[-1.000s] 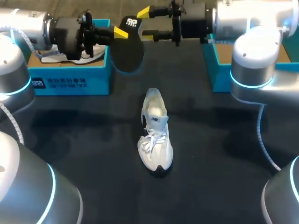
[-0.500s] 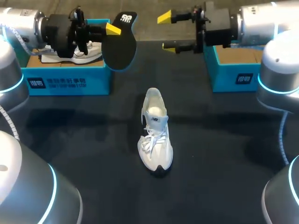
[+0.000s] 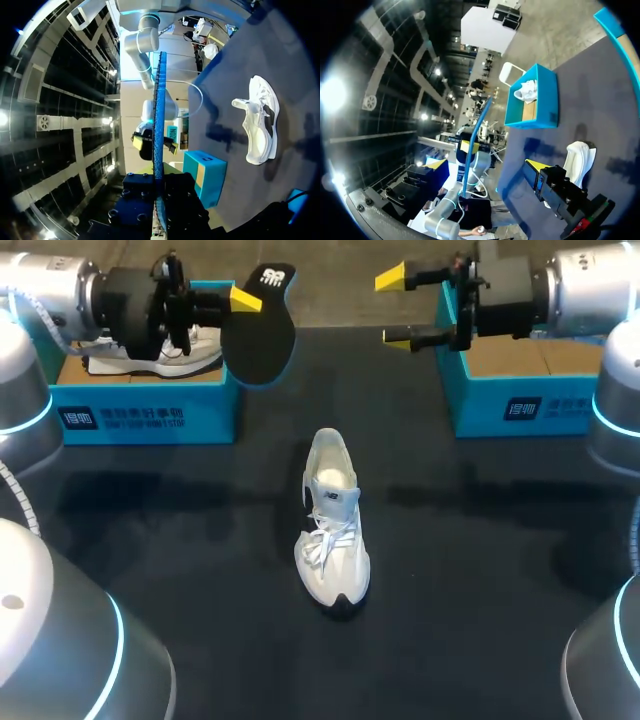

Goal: Take the shoe out of the shoebox, open the shoe tongue, remove and reinsert the insole, then place the shoe into the shoebox

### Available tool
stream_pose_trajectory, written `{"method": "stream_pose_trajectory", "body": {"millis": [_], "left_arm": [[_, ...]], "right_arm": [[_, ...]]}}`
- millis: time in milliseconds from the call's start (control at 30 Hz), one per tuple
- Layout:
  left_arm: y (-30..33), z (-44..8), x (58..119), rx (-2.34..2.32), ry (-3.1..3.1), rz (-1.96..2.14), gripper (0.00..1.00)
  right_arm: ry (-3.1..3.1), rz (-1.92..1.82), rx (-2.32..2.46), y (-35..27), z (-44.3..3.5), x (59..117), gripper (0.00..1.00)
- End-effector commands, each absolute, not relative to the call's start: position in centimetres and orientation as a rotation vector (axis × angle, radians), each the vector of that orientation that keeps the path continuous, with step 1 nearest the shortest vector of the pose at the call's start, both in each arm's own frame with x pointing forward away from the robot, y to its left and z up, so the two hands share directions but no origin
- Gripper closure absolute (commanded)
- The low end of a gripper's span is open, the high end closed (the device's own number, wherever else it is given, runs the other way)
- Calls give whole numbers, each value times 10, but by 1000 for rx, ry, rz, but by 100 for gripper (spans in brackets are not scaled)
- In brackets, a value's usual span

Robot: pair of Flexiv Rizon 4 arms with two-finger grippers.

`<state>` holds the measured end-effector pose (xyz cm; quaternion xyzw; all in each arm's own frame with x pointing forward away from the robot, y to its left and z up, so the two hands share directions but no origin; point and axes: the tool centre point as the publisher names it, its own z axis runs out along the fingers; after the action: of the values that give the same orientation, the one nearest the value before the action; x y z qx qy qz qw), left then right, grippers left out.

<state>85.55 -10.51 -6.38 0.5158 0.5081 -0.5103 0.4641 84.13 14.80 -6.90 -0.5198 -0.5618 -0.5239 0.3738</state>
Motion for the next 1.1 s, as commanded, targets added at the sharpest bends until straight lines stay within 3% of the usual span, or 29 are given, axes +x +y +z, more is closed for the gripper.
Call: {"method": "stream_pose_trajectory", "body": {"millis": [33,367,767,967,1100], "left_arm": [[-106,-64,857,1270,1246,-1255,100],[-104,-63,853,1233,1296,-1287,100],[-102,-60,837,556,1938,-1925,100],[-97,-68,833,61,2079,-2506,100],[-97,-68,833,61,2079,-2506,100]], "right_arm": [[-1438,-1342,-1342,147,-68,838,0],[-1438,-1342,-1342,147,-68,838,0],[-1438,-1342,-1342,147,-68,838,0],[-1438,-1342,-1342,147,-68,838,0],[-1438,-1342,-1342,147,-68,838,0]]}}
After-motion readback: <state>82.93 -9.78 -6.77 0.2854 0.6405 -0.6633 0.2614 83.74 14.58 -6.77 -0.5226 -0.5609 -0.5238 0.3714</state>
